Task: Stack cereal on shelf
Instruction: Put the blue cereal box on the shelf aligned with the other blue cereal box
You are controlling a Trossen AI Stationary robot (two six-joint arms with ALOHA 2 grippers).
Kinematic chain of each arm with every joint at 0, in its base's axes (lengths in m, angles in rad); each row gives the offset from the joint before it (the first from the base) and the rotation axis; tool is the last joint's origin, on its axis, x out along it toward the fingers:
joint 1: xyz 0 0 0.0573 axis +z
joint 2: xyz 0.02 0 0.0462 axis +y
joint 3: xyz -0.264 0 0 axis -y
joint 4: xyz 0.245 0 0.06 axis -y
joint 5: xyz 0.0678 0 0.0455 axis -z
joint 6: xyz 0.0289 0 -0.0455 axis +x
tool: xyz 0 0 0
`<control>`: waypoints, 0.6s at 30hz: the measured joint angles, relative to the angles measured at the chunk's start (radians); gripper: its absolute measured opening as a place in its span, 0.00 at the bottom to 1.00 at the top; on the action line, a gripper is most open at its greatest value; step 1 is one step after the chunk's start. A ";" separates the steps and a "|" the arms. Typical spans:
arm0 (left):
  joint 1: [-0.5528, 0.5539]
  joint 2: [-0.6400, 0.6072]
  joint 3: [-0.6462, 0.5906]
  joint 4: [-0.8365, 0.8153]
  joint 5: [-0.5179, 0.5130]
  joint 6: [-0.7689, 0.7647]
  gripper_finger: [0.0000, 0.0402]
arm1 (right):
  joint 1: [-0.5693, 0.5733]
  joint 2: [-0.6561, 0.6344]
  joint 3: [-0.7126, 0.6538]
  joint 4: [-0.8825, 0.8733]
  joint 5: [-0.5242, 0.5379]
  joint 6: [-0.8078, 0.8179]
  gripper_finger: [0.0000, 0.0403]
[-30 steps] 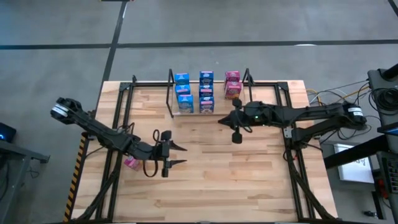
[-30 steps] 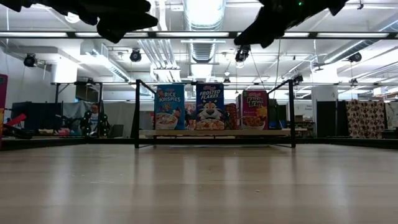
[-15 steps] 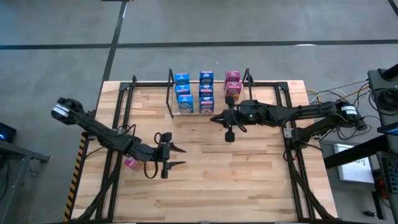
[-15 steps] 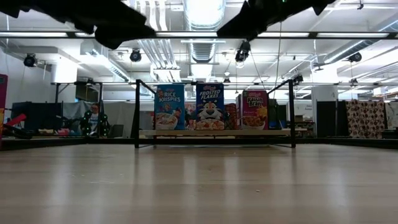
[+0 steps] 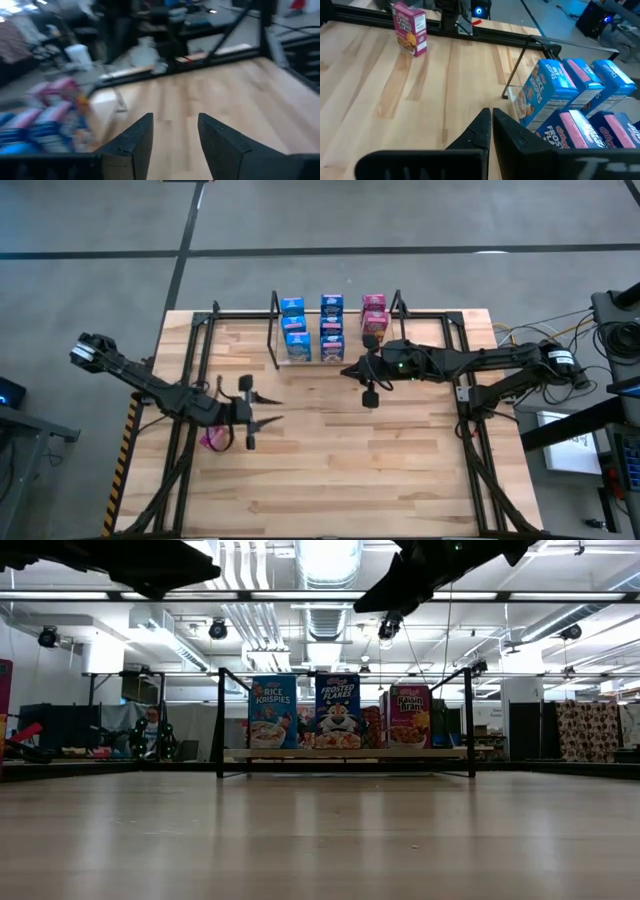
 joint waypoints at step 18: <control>0.003 -0.109 0.025 0.007 -0.119 0.142 0.28 | -0.003 0.001 0.003 -0.002 0.003 0.045 0.02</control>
